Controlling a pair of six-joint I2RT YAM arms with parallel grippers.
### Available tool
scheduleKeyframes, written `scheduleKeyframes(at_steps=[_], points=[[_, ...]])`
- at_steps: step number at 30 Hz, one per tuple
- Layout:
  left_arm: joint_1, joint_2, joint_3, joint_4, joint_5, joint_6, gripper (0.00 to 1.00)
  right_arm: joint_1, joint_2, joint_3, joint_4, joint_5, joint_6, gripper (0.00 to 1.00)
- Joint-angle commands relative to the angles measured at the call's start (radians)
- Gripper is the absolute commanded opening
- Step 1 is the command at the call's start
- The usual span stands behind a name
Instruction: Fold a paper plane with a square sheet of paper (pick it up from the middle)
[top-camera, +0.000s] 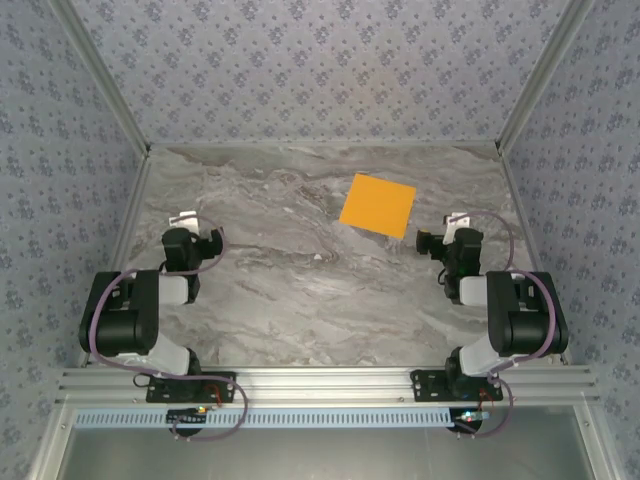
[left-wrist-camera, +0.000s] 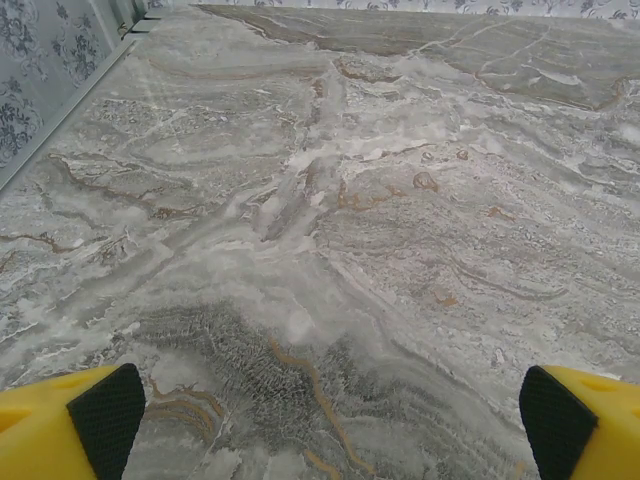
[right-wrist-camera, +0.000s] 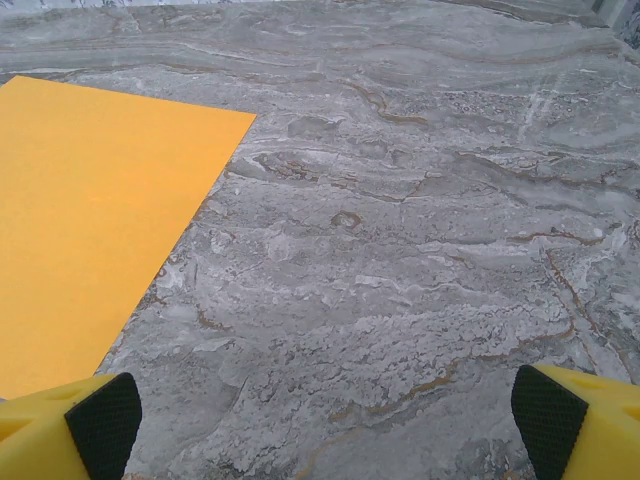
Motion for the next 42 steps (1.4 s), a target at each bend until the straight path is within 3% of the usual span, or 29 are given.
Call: scheduleKeyframes(at_steps=[1,22,26,28,30,35,42], points=[[0.004,0.003,0.024,0.008,0.02,0.013,0.99,-0.007,0.009,0.024,0.003,-0.007,-0.013,1.0],[0.004,0.003,0.021,0.01,0.019,0.014,0.99,-0.006,0.006,0.018,0.01,-0.007,-0.013,1.0],[0.002,-0.043,0.022,-0.024,-0.016,-0.001,0.99,-0.003,-0.079,0.056,-0.115,0.013,-0.012,1.0],[0.0,-0.11,0.042,-0.118,-0.046,-0.012,0.99,0.021,-0.149,0.096,-0.24,0.054,-0.022,1.0],[0.001,-0.188,0.11,-0.341,-0.085,-0.076,0.99,0.055,-0.223,0.149,-0.383,0.125,0.009,1.0],[0.0,-0.317,0.285,-0.81,-0.069,-0.316,0.99,0.101,-0.341,0.314,-0.772,0.162,0.269,1.0],[-0.001,-0.417,0.444,-1.22,0.02,-0.474,0.99,0.187,-0.195,0.564,-1.107,0.048,0.583,1.0]])
